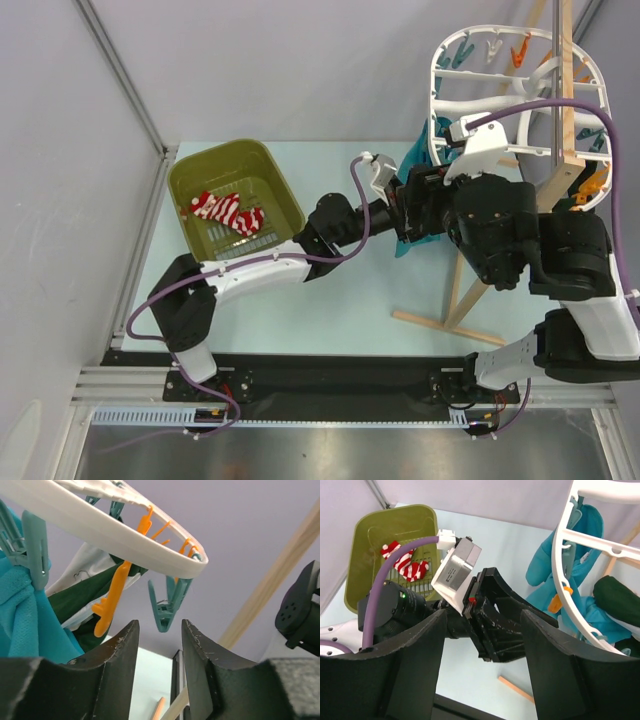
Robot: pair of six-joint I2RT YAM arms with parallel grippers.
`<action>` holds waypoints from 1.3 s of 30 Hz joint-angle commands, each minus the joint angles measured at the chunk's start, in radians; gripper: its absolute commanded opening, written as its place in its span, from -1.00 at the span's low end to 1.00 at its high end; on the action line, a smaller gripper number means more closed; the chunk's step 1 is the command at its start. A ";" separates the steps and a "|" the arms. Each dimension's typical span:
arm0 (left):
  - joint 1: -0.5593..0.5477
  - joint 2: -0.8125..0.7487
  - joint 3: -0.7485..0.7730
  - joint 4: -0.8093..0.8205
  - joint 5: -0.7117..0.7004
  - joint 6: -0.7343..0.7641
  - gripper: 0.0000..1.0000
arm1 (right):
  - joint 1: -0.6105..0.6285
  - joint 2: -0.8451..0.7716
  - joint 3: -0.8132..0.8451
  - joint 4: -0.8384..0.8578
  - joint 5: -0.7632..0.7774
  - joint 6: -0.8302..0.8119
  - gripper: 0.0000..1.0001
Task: Clip the socks to the hanger
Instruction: Open the clamp at the hanger.
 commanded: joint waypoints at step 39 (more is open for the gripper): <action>0.080 -0.029 0.060 -0.062 0.172 -0.015 -0.66 | -0.079 -0.072 -0.158 -0.068 0.044 0.245 0.22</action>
